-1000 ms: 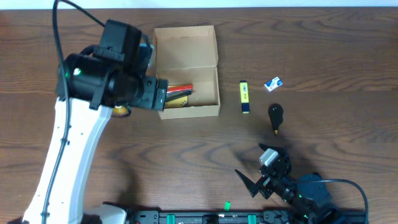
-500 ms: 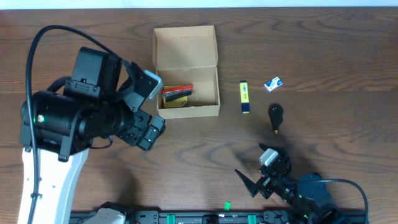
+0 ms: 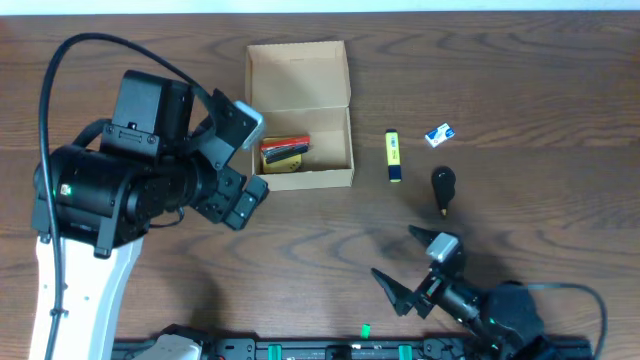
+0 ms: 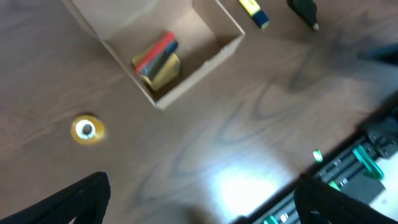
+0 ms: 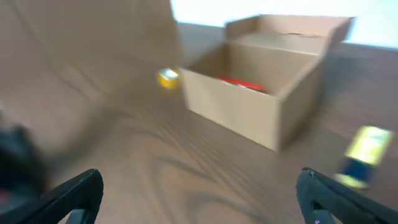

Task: Pack container
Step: 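Lift the left gripper out of the box and swing it left, then position the left gripper above the yellow tape roll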

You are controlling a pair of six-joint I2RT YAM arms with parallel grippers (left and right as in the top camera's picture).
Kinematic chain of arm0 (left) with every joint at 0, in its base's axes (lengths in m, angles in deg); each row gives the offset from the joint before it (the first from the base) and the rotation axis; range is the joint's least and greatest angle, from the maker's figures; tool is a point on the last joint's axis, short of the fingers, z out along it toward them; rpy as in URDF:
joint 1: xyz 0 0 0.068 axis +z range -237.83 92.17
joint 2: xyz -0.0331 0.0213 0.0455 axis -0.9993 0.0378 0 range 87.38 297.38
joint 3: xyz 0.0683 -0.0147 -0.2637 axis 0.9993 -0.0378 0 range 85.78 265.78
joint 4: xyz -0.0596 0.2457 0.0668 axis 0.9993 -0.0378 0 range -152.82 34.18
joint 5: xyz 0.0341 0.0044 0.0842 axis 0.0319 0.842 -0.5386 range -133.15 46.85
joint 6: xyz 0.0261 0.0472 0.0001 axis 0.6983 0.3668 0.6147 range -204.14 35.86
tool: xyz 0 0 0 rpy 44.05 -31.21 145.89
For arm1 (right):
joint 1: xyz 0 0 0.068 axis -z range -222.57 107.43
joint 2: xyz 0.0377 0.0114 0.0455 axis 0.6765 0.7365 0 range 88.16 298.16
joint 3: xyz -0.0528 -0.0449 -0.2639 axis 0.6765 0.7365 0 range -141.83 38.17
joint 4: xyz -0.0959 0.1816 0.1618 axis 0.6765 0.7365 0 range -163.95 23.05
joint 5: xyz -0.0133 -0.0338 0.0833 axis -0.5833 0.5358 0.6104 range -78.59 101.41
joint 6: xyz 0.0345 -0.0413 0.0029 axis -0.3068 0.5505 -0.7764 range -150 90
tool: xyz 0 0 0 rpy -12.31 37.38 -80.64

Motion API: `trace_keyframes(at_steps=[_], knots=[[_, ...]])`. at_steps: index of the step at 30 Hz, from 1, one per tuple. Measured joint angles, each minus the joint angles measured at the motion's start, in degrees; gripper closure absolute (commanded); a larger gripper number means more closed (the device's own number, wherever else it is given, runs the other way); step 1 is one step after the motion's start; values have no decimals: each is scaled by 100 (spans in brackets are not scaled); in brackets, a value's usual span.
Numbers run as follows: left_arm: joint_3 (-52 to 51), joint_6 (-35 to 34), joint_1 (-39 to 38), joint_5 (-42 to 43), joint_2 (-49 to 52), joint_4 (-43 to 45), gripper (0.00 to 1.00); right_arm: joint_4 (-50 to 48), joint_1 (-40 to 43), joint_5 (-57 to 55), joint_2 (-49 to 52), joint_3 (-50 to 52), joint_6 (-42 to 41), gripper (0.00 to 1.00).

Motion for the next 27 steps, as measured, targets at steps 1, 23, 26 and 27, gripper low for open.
trace_keyframes(at_steps=[1, 23, 26, 27], knots=[[-2, -2, 35, 0, 17, 66, 5, -44, 0, 136, 0, 0, -452, 1], [-1390, 896, 2247, 444, 730, 1565, 5, 3261, 1241, -1165, 1526, -3779, 446, 1], [-1644, 988, 2258, 448, 1040, 1825, 5, 3748, 1246, -1753, 2133, -4251, 802, 1], [-1663, 1005, 2258, 448, 1139, 1880, 5, 3805, 1248, -1974, 2341, -4332, 883, 1]])
